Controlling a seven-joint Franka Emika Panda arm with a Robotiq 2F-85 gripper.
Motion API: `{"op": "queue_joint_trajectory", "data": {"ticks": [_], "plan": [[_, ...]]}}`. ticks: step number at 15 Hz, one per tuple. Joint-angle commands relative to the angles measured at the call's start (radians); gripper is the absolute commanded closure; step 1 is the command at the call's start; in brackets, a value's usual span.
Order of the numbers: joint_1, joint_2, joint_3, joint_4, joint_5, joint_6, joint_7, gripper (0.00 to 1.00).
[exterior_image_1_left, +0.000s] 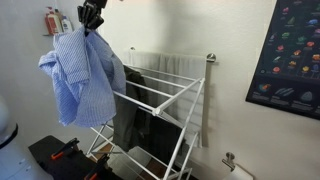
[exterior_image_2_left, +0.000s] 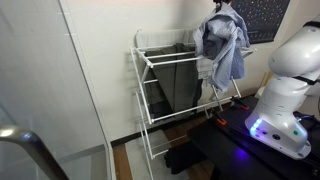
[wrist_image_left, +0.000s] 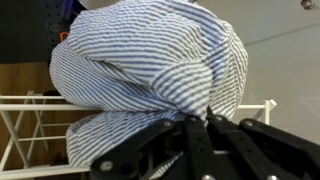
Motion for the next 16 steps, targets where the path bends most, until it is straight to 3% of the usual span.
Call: {"op": "queue_joint_trajectory", "data": {"ticks": [1, 7, 16], "plan": [[-0.039, 0.004, -0.003, -0.050, -0.016, 0.052, 0.018, 0.97], [-0.117, 0.012, -0.069, -0.119, -0.066, 0.076, 0.017, 0.97], [-0.233, 0.040, -0.214, -0.131, -0.173, 0.129, -0.028, 0.97]]}}
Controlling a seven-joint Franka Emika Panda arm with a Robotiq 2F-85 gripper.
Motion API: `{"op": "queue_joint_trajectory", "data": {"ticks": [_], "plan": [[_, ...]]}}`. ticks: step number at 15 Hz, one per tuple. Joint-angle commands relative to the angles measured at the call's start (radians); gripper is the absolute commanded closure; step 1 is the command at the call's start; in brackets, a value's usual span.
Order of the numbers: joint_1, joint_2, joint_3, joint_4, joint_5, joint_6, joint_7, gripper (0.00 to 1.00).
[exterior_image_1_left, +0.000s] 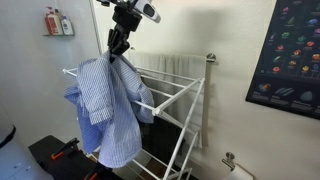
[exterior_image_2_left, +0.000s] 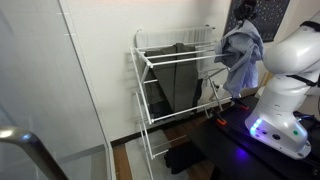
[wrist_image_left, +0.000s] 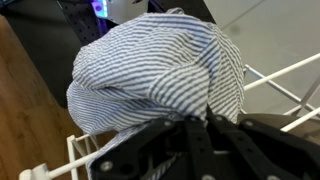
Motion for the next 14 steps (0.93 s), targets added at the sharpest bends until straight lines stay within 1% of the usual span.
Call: {"op": "queue_joint_trajectory", "data": {"ticks": [1, 4, 5, 6, 7, 10, 13, 14], "plan": [[-0.036, 0.019, -0.032, 0.000, -0.045, 0.063, -0.027, 0.97], [-0.046, 0.057, -0.060, -0.003, -0.063, 0.144, -0.045, 0.97], [-0.047, 0.072, -0.064, -0.005, -0.054, 0.175, -0.042, 0.96], [-0.044, 0.086, -0.064, -0.010, -0.046, 0.216, -0.037, 0.69], [-0.041, 0.099, -0.063, -0.012, -0.036, 0.249, -0.034, 0.68], [-0.027, 0.127, -0.046, -0.022, -0.018, 0.329, -0.034, 0.48], [-0.011, 0.138, -0.019, -0.020, -0.017, 0.345, -0.030, 0.24], [-0.005, 0.139, -0.010, -0.020, -0.019, 0.348, -0.029, 0.18]]}}
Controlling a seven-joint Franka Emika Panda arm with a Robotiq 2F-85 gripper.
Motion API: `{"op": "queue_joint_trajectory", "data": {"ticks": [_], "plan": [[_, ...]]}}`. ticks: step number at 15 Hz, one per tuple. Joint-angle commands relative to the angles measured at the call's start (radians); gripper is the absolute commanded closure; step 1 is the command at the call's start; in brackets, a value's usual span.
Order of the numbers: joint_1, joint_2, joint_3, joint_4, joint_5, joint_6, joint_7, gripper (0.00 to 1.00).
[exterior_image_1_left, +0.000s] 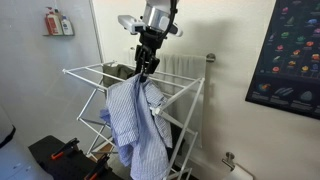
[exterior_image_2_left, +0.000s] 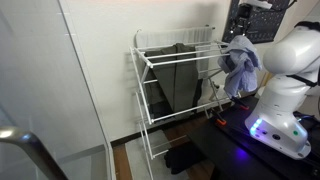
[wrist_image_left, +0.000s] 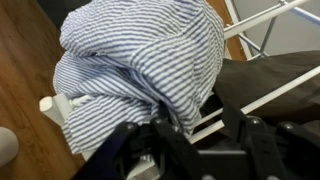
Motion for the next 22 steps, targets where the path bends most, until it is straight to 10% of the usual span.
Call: {"op": "queue_joint_trajectory", "data": {"ticks": [1, 22], "plan": [[0.016, -0.004, 0.035, -0.006, 0.003, 0.021, -0.004, 0.09], [0.234, -0.194, 0.246, 0.133, 0.100, -0.012, -0.022, 0.00]]}}
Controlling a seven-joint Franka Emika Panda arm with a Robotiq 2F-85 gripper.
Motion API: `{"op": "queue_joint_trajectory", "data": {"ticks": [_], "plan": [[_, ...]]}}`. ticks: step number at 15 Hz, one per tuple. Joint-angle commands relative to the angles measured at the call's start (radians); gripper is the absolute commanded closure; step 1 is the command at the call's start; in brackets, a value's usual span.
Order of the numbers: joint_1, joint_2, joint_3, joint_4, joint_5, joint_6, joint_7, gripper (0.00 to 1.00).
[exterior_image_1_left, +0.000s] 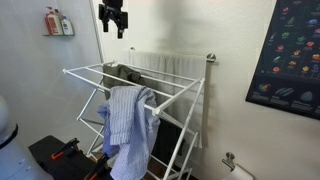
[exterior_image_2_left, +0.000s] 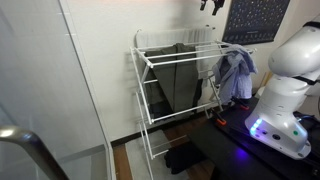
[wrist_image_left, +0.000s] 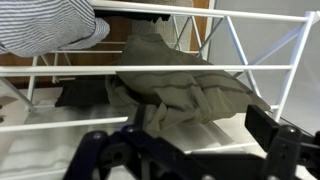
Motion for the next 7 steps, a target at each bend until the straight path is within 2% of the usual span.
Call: {"op": "queue_joint_trajectory", "data": {"ticks": [1, 7], "plan": [[0.020, -0.016, 0.025, 0.038, -0.004, -0.025, -0.001, 0.00], [0.038, -0.016, 0.046, 0.050, -0.013, -0.032, -0.004, 0.00]]}}
